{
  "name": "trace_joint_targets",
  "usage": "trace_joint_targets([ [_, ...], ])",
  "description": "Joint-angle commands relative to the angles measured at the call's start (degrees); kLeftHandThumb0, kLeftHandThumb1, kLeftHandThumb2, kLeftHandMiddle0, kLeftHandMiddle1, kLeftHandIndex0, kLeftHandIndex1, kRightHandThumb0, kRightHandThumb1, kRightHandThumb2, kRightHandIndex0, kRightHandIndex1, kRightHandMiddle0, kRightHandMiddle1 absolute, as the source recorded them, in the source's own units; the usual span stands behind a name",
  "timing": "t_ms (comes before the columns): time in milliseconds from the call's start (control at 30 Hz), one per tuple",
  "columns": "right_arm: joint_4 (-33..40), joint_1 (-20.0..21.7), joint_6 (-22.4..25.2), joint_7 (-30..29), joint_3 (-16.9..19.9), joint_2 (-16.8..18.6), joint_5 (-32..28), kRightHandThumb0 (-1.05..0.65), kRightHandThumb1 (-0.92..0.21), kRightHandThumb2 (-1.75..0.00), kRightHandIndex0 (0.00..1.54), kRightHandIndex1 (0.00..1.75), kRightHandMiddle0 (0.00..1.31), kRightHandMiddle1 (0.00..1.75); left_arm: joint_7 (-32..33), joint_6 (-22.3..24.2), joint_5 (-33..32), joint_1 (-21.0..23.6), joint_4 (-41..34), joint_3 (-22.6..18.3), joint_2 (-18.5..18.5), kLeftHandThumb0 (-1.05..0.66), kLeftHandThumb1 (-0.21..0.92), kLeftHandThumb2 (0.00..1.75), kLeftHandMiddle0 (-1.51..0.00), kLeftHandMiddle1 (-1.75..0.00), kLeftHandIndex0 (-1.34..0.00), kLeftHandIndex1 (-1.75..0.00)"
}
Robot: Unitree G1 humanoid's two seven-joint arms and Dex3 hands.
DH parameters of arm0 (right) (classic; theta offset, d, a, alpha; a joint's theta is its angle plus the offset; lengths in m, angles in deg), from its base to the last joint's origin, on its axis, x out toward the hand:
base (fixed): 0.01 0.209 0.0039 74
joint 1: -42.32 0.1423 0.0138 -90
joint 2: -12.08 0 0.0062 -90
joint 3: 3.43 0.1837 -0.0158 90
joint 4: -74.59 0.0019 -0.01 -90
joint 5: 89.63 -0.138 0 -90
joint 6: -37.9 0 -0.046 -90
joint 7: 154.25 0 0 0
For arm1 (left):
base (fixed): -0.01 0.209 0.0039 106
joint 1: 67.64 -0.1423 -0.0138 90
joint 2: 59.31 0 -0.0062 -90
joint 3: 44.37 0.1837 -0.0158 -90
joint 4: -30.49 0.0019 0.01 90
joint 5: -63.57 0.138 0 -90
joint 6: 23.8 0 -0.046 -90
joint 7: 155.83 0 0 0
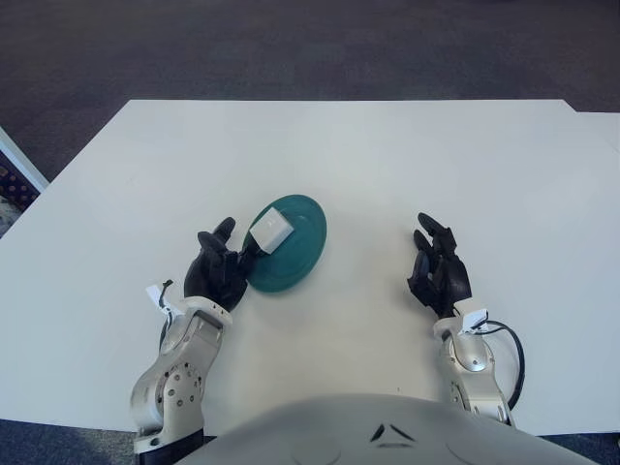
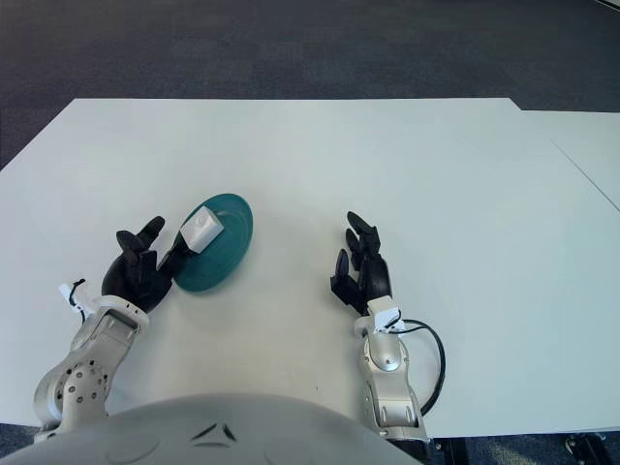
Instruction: Put the charger into the plate.
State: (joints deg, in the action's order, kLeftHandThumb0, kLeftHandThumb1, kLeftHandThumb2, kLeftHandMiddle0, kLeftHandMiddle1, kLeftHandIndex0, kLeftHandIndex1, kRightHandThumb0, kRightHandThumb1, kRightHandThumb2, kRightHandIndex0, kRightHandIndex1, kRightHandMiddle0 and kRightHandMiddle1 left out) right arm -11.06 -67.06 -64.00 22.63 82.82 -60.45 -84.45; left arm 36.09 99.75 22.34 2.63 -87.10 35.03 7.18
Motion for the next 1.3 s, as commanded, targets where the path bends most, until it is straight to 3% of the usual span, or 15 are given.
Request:
trace_joint_targets([
  [0, -2.17, -1.38, 1.76, 0.55, 0.63, -0.58, -0.77, -0.73, -0.92, -0.89, 0.27, 0.01, 0.00, 0.54, 3.77, 1.12, -0.05, -1.91, 3.30, 0.65, -5.62, -0.98, 0.92, 0.95, -0.31, -0.03, 0.00, -0.57],
  [533, -2.31, -0.86, 2.62, 1.59, 1.69, -1.18, -1.08, -0.72, -0.92, -0.89, 0.26, 0.00, 0.00, 0.52, 4.00, -1.35, -3.42, -2.46, 5.05, 2.76, -3.03, -0.96, 0.92, 0.95, -0.44, -0.03, -0.05, -0.68],
  [1267, -4.59, 0.20, 0.15, -0.13, 1.23, -0.80, 0.62, -0.75, -0.92, -0.87, 0.32, 0.02, 0.00, 0.60, -2.20, -4.26, -2.81, -3.21, 7.38, 4.57, -1.06, -0.95, 0.92, 0.92, -0.38, -0.01, -0.02, -0.69],
])
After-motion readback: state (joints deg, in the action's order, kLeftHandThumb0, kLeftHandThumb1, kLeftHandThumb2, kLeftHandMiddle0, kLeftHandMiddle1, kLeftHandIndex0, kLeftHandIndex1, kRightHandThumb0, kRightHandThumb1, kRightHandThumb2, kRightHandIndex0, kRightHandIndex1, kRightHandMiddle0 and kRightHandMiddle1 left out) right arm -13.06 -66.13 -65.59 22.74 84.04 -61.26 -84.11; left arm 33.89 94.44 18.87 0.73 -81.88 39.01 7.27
